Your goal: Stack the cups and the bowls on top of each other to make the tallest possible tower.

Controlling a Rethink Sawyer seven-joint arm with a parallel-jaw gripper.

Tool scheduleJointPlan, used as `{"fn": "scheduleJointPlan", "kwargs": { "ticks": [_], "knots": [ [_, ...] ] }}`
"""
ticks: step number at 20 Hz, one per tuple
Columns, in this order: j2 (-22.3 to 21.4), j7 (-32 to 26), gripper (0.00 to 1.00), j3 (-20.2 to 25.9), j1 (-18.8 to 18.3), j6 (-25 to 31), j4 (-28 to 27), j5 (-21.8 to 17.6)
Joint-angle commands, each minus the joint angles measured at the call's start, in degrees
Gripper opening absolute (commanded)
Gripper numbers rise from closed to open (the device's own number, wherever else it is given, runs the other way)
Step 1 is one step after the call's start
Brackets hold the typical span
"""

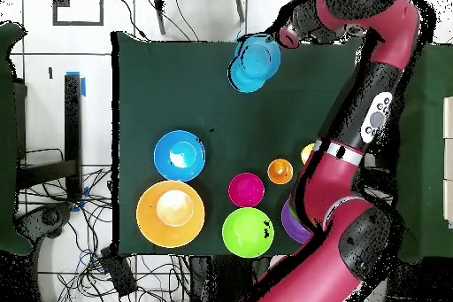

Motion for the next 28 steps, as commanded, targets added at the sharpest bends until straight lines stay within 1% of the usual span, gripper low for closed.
{"fn": "scheduleJointPlan", "kwargs": {
  "ticks": [1, 4, 8, 18, 22, 28],
  "knots": [
    [-1.6, 7.78, 0.0, -13.54, 0.23, -5.68, 3.41, 3.51],
    [-1.91, 8.88, 0.0, -15.2, 0.3, -7.02, 4.33, 5.48],
    [-2.31, 8.56, 0.0, -16.88, 1.21, -8.69, 3.28, 6.89],
    [-3.22, 9.17, 0.0, -20.67, 2.24, -10.34, 3.0, 10.9],
    [-3.9, 9.34, 0.0, -22.66, 2.41, -10.69, 3.63, 12.29],
    [-5.05, 11.61, 0.0, -26.12, 1.86, -13.51, 6.71, 15.68]
  ]
}}
